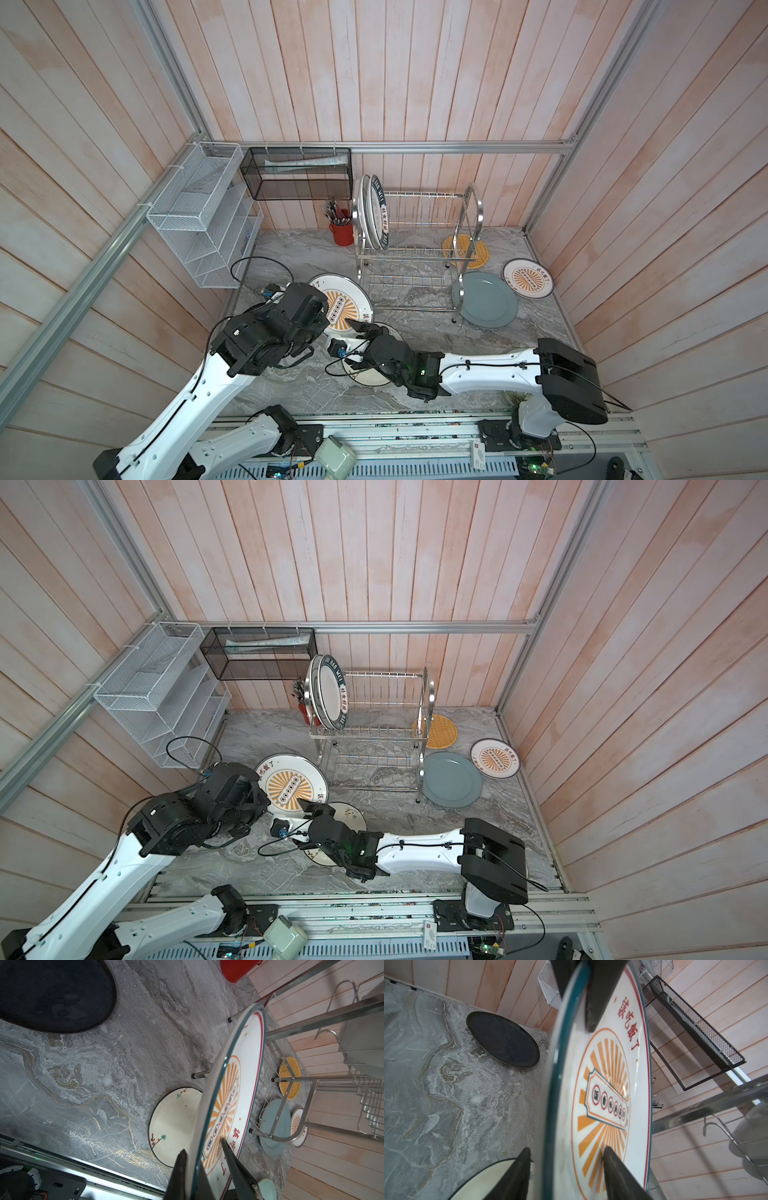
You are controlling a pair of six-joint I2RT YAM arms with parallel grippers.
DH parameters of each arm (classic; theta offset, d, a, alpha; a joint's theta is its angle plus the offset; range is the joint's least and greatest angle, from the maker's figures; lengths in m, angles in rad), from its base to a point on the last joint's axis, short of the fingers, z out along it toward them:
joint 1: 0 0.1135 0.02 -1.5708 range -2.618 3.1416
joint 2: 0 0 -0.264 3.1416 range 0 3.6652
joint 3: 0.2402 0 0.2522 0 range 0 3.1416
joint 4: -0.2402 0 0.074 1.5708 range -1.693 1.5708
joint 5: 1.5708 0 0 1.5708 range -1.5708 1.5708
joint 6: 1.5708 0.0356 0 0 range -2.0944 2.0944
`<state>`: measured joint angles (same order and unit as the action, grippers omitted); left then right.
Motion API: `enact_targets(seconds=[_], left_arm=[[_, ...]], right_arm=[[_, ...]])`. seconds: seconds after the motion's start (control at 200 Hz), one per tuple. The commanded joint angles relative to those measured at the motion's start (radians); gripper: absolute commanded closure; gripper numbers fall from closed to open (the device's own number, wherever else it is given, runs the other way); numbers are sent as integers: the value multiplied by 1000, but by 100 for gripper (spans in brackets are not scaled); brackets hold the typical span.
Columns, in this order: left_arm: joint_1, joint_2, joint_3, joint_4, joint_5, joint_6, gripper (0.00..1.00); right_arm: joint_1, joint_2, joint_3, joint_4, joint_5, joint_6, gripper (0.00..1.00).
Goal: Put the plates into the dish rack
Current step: 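Close the right gripper on the sunburst plate rim held by the left gripper, then carry the sunburst plate to the rack with the right gripper while the left withdraws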
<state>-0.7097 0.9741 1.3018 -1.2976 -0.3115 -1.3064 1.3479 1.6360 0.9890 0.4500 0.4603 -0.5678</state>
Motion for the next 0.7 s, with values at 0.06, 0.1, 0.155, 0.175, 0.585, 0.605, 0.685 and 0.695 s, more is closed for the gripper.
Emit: enact_targets(seconds=[0.06, 0.1, 0.155, 0.175, 0.585, 0.605, 0.685, 0.695], left_arm=[[-7, -17, 34, -4, -43, -23, 100], [-7, -21, 34, -8, -46, -27, 100], [-7, -24, 37, -13, -50, -26, 100], [-7, -23, 37, -15, -52, -25, 100], [-5, -57, 18, 14, -87, 42, 56], [-5, -62, 20, 24, -94, 60, 41], [-2, -78, 38, 55, -115, 125, 0], [-2, -80, 40, 58, -117, 134, 0]], right_arm=[[5, 19, 51, -16, 72, -1, 61], [6, 24, 59, -16, 81, -2, 67], [7, 27, 65, -16, 81, -2, 74], [8, 28, 66, -15, 81, -3, 75], [39, -12, 54, -13, 85, 34, 100], [39, -21, 50, -13, 84, 39, 100], [39, -59, 33, -17, 81, 57, 100], [38, -65, 32, -18, 79, 62, 100]])
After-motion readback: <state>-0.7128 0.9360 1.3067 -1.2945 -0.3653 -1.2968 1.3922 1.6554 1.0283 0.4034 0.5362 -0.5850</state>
